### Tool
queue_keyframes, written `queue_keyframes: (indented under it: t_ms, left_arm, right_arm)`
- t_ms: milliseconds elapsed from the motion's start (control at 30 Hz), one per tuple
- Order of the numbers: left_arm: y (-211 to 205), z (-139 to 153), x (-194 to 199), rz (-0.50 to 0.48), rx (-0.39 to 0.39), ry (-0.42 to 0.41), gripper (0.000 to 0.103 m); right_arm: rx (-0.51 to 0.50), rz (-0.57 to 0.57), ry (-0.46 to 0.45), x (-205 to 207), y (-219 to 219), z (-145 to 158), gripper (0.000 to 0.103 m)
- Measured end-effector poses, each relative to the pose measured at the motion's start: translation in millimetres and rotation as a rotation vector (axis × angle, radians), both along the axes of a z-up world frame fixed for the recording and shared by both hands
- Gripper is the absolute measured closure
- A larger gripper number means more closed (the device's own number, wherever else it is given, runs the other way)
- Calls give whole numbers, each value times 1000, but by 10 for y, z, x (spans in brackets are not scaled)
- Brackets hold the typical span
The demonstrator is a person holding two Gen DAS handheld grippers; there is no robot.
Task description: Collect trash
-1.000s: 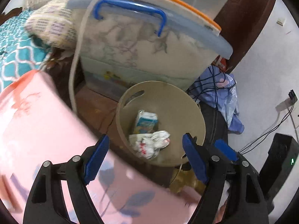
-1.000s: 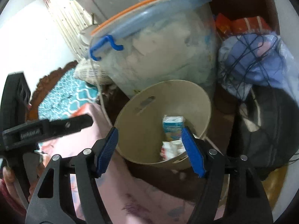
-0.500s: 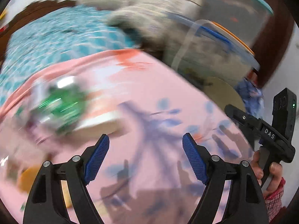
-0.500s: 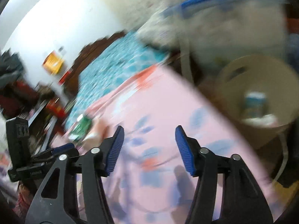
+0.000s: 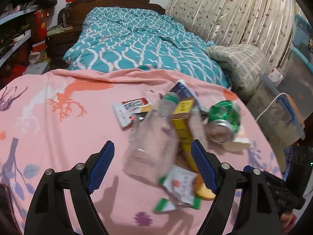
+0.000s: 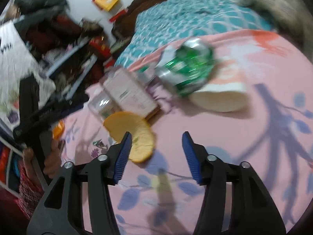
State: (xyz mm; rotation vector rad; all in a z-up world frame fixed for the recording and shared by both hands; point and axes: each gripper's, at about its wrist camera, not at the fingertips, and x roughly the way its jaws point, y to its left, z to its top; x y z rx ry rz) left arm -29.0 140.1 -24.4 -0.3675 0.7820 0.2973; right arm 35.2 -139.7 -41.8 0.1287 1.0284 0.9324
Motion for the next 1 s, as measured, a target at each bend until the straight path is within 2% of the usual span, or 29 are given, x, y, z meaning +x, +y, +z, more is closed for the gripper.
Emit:
queue_keyframes:
  t_ms: [200,300,333,400,467,500,600,867,1000]
  left_arm:
    - [-165,-194,261,-101,72,61,11]
    - [-242,-300,409,-132,139,90,12]
    - [-263,-329,422,-127,151,100,15]
    - [-236,-396,428,-115,150,123,40]
    - [-143,-446,363,-115,86,116,41]
    - [-114,-449,320,-109,75,112,41]
    - [-55,-422,124,-79,80,113,41]
    - [117,-138,-792,-23,-27,12,42]
    - [81,-117,-1229,-19,-88,-14,42]
  right_arm:
    - [-71,23,-7,94,438,-186,31]
    - [-61,33,16,212,522,-257,31]
    - [-56,37,19,223,551,-272,30]
    - [-55,57,7,223,576,-274,32]
    - [-62,96,-2,160,626,-281,48]
    - [-68,126,-8,110,651,-290,64]
    - [-95,147,-39,-12,635,-278,86]
    - [-49,86,-53,-269,304,-139,93]
    - [-46,34,-58,-386,87,-94,94]
